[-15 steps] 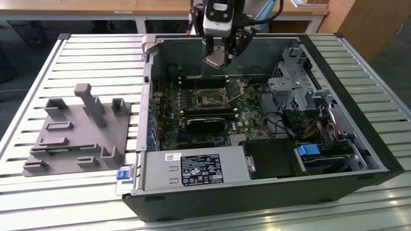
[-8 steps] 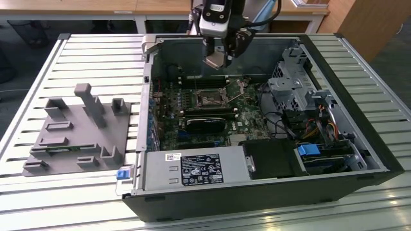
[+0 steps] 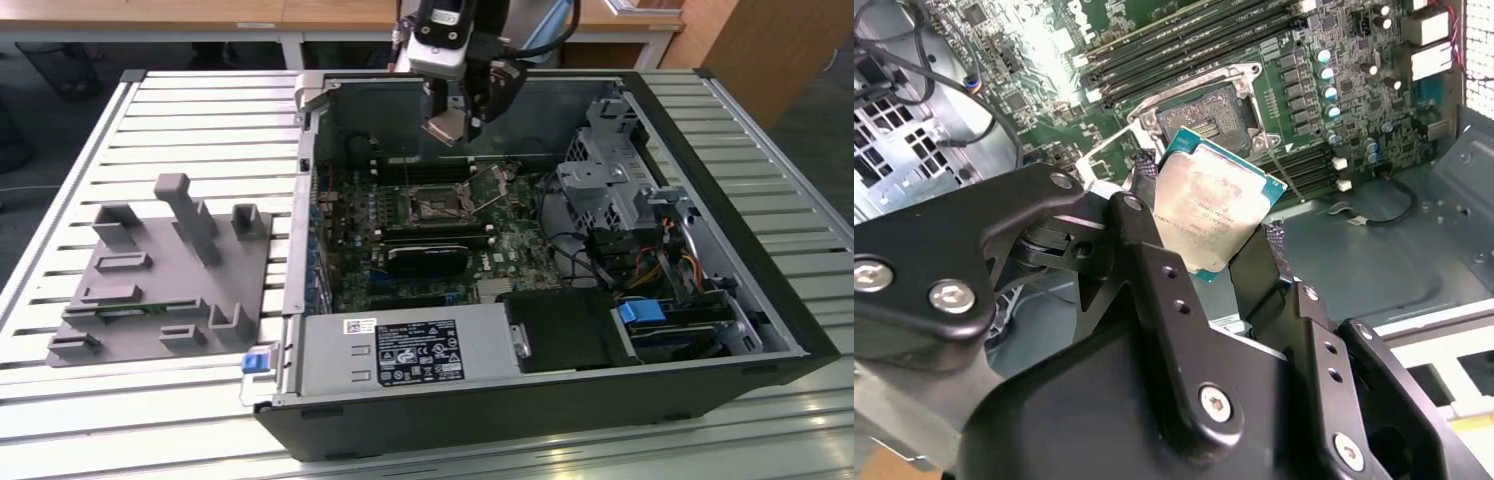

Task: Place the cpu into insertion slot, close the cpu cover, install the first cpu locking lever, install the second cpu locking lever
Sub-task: 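Place the cpu into insertion slot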

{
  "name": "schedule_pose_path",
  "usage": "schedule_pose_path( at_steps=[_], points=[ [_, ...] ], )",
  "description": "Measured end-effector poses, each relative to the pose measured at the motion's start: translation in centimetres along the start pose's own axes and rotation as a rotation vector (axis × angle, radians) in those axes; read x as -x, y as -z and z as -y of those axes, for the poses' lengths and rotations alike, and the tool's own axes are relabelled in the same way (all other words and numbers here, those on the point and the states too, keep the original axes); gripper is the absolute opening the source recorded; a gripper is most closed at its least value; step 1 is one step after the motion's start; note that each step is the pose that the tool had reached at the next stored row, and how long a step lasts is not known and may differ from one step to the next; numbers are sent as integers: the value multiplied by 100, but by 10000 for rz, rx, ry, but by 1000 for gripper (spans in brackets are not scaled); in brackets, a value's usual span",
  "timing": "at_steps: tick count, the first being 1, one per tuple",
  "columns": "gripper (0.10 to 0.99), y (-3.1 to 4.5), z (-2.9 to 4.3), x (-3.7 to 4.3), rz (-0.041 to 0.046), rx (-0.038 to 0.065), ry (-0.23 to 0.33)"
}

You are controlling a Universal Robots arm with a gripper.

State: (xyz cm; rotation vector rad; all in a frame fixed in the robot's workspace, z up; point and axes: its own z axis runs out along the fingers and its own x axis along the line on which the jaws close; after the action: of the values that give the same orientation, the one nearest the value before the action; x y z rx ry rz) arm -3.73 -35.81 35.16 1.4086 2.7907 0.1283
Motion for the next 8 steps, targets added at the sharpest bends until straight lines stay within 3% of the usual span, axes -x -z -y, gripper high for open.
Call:
schedule_pose_path(
  at_steps=[8],
  points=[
    [541,-9,1,0,26,-3,-433]
  ],
)
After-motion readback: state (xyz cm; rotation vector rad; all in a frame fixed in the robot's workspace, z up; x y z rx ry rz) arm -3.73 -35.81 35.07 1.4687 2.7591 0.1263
